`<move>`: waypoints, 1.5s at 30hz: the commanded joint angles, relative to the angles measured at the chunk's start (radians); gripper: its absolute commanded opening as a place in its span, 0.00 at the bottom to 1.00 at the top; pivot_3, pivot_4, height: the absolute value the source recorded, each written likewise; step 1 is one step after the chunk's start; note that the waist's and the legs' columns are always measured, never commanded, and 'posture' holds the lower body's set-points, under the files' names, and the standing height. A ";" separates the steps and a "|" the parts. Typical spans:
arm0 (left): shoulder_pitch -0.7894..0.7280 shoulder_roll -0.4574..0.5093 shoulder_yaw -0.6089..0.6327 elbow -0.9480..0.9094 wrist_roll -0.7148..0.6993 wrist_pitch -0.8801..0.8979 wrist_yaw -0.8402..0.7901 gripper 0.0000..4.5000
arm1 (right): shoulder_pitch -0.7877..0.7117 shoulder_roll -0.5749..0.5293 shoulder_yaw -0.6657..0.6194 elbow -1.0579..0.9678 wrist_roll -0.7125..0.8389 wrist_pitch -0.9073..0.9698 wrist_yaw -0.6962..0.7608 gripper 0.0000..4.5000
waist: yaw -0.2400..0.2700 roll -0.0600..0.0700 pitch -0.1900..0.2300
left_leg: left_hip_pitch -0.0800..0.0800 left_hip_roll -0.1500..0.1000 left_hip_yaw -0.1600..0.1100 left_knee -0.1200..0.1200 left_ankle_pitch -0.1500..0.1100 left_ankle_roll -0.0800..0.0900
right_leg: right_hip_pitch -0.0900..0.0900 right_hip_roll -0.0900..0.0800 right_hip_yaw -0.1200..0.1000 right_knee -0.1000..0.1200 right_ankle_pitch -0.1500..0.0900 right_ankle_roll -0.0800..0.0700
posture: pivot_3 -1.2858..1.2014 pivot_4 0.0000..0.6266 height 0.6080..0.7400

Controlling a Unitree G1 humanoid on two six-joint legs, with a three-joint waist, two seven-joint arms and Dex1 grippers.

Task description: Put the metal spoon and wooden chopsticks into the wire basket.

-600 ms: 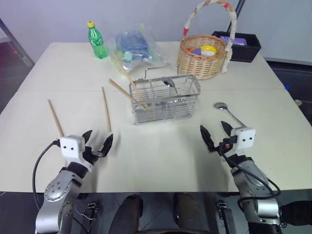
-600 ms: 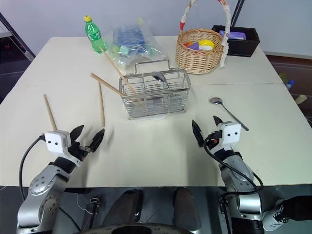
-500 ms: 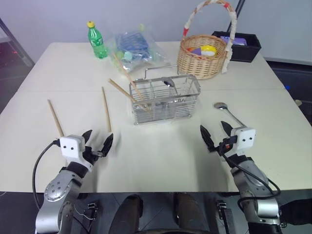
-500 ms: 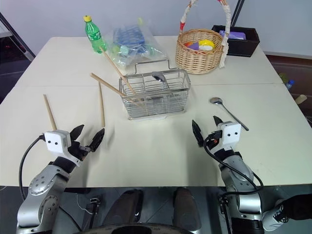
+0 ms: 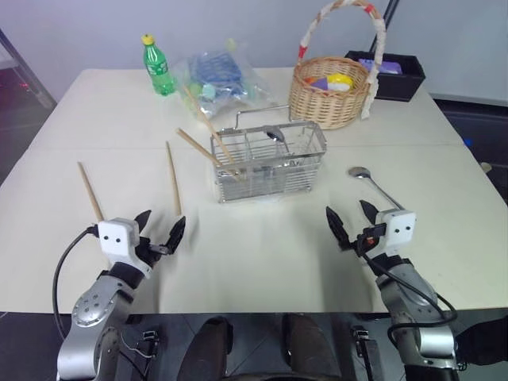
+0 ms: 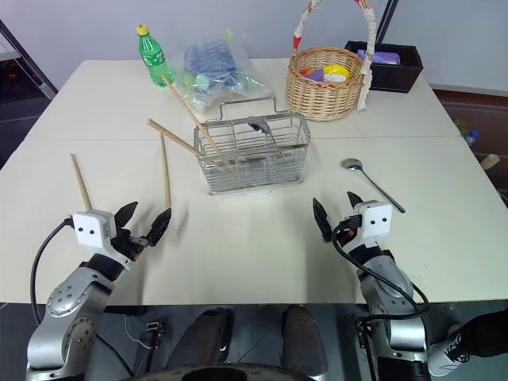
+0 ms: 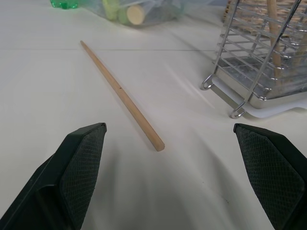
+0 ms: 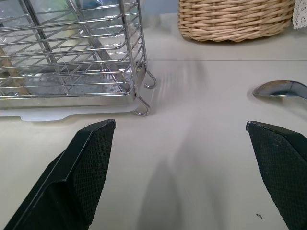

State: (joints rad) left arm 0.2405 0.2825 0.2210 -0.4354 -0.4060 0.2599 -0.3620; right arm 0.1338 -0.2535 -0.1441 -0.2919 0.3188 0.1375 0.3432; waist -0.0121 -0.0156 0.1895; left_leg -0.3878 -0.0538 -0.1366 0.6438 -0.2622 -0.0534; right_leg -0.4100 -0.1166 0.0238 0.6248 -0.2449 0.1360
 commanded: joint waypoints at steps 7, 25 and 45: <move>0.000 0.010 0.017 -0.048 -0.010 0.000 0.006 0.99 | -0.009 0.000 -0.002 -0.026 0.005 -0.010 0.009 1.00 | 0.000 0.000 0.000 | 0.000 0.000 0.000 0.000 0.000 0.000 | 0.000 0.000 0.000 0.000 0.000 0.000 | 0.52 0.24 1.00; -0.017 0.073 0.059 -0.083 -0.060 0.034 -0.028 0.99 | -0.036 -0.004 -0.001 0.007 0.000 -0.016 0.026 1.00 | 0.000 0.000 0.000 | 0.000 0.000 0.000 0.000 0.000 0.000 | 0.000 0.000 0.000 0.000 0.000 0.000 | 0.52 0.24 1.00; -0.114 0.573 0.218 -0.164 -0.466 0.238 -0.517 0.99 | -0.184 -0.047 -0.003 0.157 -0.007 -0.032 0.088 1.00 | -0.004 0.004 0.001 | 0.000 0.000 0.001 -0.001 0.000 0.000 | 0.000 0.000 0.000 -0.001 0.000 -0.001 | 0.52 0.24 1.00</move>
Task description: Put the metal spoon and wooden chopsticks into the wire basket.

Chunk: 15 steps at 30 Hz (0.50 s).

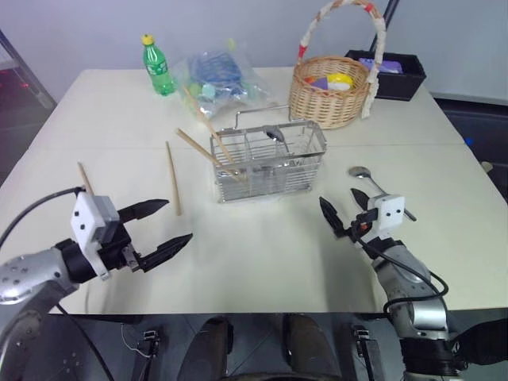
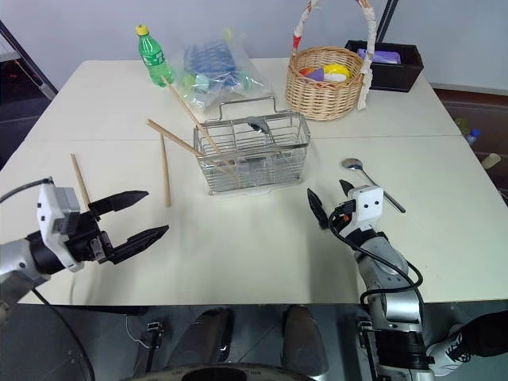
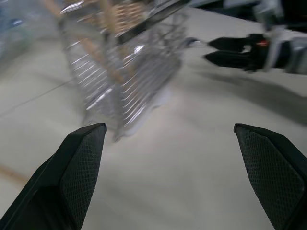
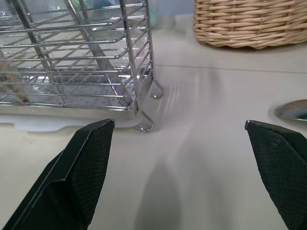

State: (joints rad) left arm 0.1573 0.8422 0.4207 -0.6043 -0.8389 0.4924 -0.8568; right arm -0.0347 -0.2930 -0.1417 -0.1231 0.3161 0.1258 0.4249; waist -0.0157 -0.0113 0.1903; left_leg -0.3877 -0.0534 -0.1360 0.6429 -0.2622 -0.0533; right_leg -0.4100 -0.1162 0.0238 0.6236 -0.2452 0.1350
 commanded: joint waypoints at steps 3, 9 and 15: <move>-0.081 0.029 -0.048 0.015 -0.031 0.013 -0.081 0.99 | -0.022 -0.013 -0.008 -0.009 -0.004 -0.020 0.012 1.00 | -0.004 0.000 0.000 | 0.000 0.000 0.000 0.000 0.000 0.000 | 0.000 0.000 0.000 0.000 0.000 0.000 | 0.52 0.24 1.00; -0.187 -0.012 -0.142 0.043 -0.016 0.016 -0.078 0.99 | -0.032 -0.033 -0.023 -0.028 0.003 -0.003 0.013 1.00 | -0.002 0.000 0.000 | 0.000 0.000 0.000 -0.001 0.000 0.000 | 0.000 0.000 0.000 0.000 0.000 0.000 | 0.52 0.24 1.00; -0.234 -0.066 -0.174 0.069 -0.005 0.008 -0.063 0.99 | -0.064 -0.131 -0.048 -0.072 0.026 0.199 -0.010 1.00 | -0.003 0.000 0.000 | 0.000 0.000 0.000 -0.001 0.000 0.000 | 0.000 0.000 0.000 0.000 0.000 0.001 | 0.52 0.24 1.00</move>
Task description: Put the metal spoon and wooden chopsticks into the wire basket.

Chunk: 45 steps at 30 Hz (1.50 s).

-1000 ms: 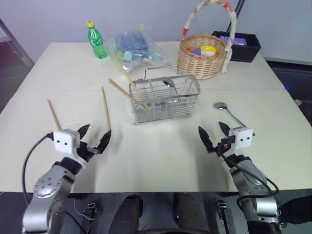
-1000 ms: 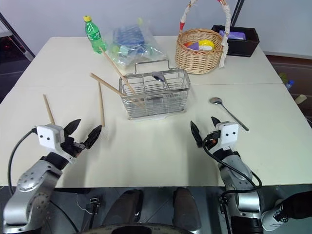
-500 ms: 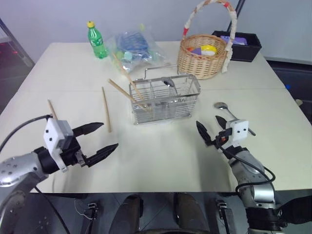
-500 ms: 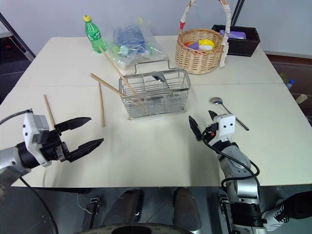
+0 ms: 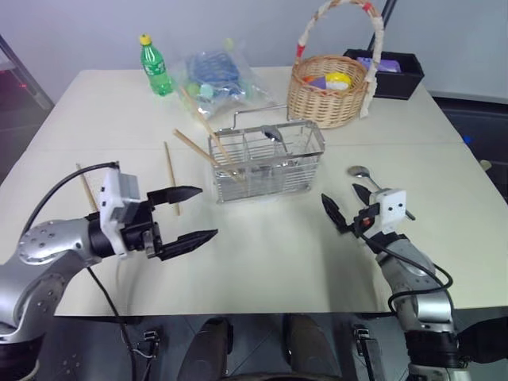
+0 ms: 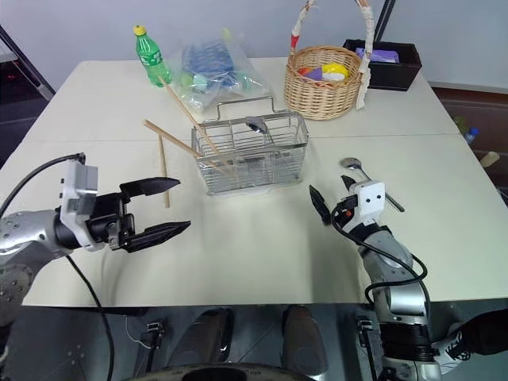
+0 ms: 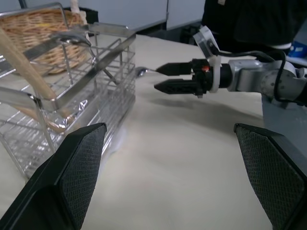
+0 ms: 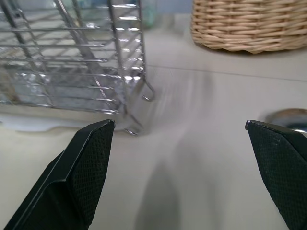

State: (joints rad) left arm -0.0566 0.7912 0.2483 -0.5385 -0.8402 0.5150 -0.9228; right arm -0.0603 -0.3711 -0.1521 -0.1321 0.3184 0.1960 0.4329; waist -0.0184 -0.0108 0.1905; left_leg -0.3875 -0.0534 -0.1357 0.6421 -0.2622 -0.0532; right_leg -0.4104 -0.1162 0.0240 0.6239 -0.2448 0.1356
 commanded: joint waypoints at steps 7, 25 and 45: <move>-0.060 -0.079 -0.032 0.066 0.016 -0.022 0.008 0.99 | -0.149 -0.203 -0.112 -0.131 0.130 0.375 0.019 1.00 | 0.003 0.000 0.000 | 0.000 0.000 0.000 0.000 0.000 0.000 | 0.000 0.000 0.000 0.000 0.000 0.000 | 0.52 0.24 1.00; -0.043 -0.163 -0.078 0.028 0.052 -0.039 0.039 0.99 | -0.317 -0.556 -0.037 0.371 0.054 0.381 0.423 1.00 | -0.002 0.000 0.000 | -0.001 0.000 0.002 0.001 0.000 0.001 | 0.001 0.000 0.000 -0.005 0.001 0.001 | 0.52 0.24 1.00; -0.021 -0.165 -0.080 0.011 0.078 -0.055 0.043 0.99 | -0.701 -0.464 0.199 0.933 -0.208 0.111 0.662 1.00 | 0.000 0.001 0.000 | -0.002 0.000 0.003 0.002 0.000 0.001 | 0.001 -0.001 0.000 -0.005 0.002 0.003 | 0.52 0.24 1.00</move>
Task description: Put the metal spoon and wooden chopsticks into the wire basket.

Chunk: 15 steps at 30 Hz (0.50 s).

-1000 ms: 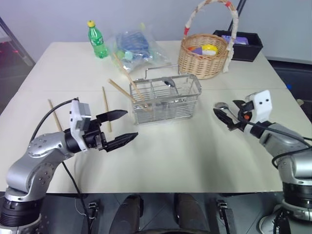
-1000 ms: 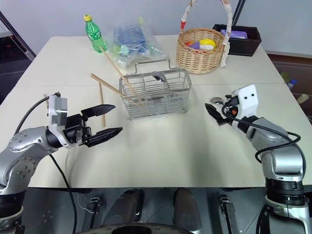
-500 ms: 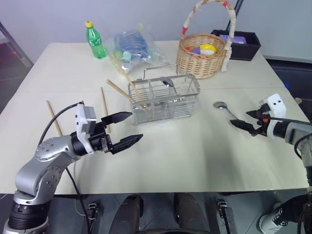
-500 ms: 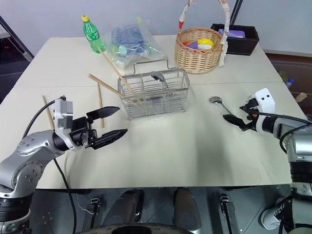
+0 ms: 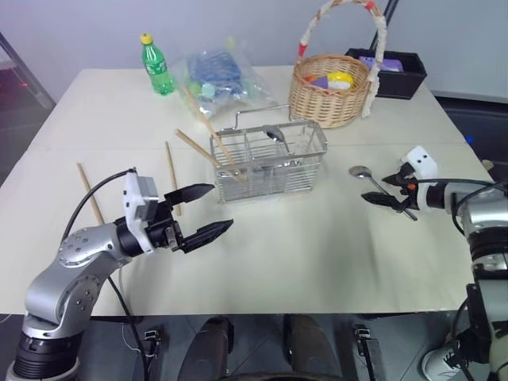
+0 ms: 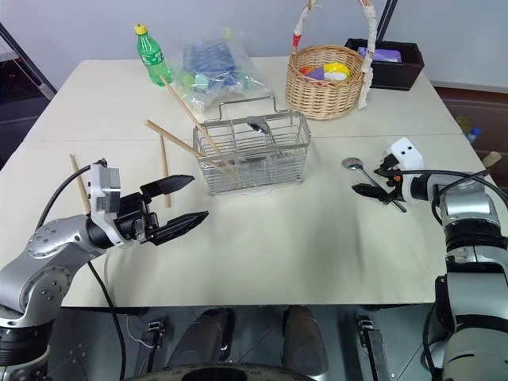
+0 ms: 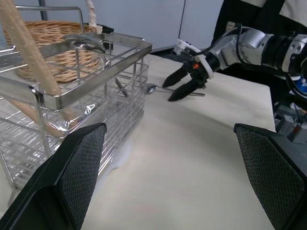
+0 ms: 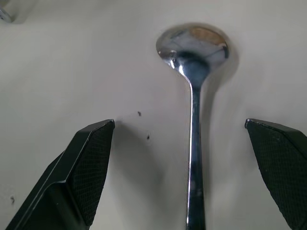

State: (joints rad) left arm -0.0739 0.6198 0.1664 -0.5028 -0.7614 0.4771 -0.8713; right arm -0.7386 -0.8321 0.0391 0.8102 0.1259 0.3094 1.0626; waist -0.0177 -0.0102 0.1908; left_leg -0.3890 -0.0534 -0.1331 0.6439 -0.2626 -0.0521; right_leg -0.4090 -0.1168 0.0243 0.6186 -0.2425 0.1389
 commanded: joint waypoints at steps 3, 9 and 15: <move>-0.012 0.006 0.000 -0.020 -0.003 -0.017 -0.013 0.99 | -0.027 -0.005 0.014 -0.008 -0.027 0.009 0.050 1.00 | -0.002 0.000 0.000 | 0.000 0.000 0.000 0.000 0.000 0.000 | 0.000 0.000 0.000 0.000 0.000 0.000 | 0.52 0.24 1.00; -0.036 0.007 -0.026 0.015 0.022 -0.041 -0.061 0.99 | -0.039 0.005 0.012 0.012 -0.051 0.021 0.049 1.00 | -0.003 0.000 0.000 | 0.000 0.000 0.000 0.000 0.000 0.000 | 0.000 0.000 0.000 0.000 0.000 0.000 | 0.52 0.24 1.00; -0.068 -0.004 -0.047 0.049 0.047 -0.060 -0.077 1.00 | -0.053 0.010 0.006 0.023 -0.060 0.038 0.044 0.58 | -0.003 0.000 0.000 | 0.000 0.000 0.000 0.000 0.000 0.000 | 0.000 0.000 0.000 0.000 0.000 0.000 | 0.52 0.24 1.00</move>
State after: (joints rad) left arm -0.1335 0.6183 0.1275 -0.4489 -0.7181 0.4422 -0.9393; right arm -0.7802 -0.8230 0.0504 0.8274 0.0704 0.3430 1.1036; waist -0.0204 -0.0101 0.1907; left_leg -0.3888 -0.0534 -0.1331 0.6440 -0.2626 -0.0521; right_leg -0.4090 -0.1167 0.0242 0.6188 -0.2423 0.1390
